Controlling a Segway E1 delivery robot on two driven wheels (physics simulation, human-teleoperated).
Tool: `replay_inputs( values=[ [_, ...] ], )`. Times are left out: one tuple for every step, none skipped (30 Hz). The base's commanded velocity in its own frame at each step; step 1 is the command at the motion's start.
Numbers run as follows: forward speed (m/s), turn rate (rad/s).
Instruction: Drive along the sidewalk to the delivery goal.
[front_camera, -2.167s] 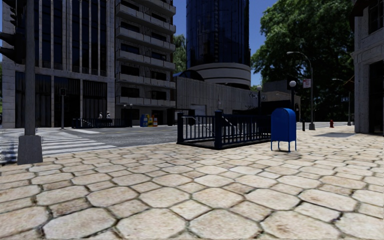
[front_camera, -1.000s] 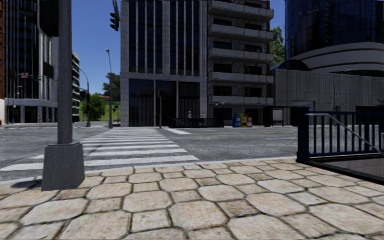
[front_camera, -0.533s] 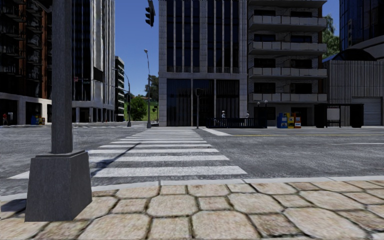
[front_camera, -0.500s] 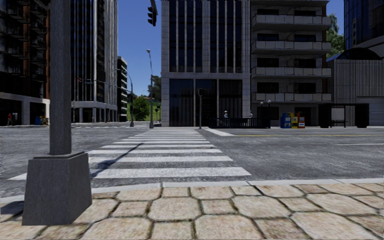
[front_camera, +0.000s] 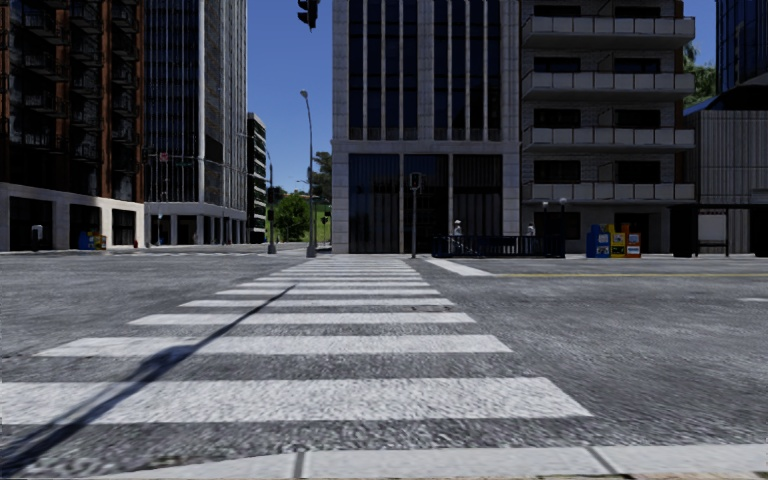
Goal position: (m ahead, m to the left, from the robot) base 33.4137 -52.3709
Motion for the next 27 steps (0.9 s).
replay_inputs(
  values=[
    [2.0, 0.0],
    [2.0, 0.0],
    [2.0, 0.0],
    [2.0, 0.0],
    [2.0, 0.0],
    [2.0, 0.0],
    [2.0, 0.0],
    [1.95, 0.0],
    [1.95, 0.0],
    [1.88, 0.0],
    [1.74, 0.0],
    [1.65, 0.0],
    [1.58, 0.0],
    [1.58, 0.0],
    [1.52, 0.0],
    [1.46, 0.0],
    [1.42, 0.0],
    [1.4, 0.0],
    [1.4, 0.0],
    [1.39, 0.0],
    [1.38, 0.0],
    [1.37, 0.0],
    [1.37, 0.0],
    [1.37, 0.0],
    [1.37, 0.0],
    [1.37, 0.0],
    [1.37, 0.0]
  ],
)
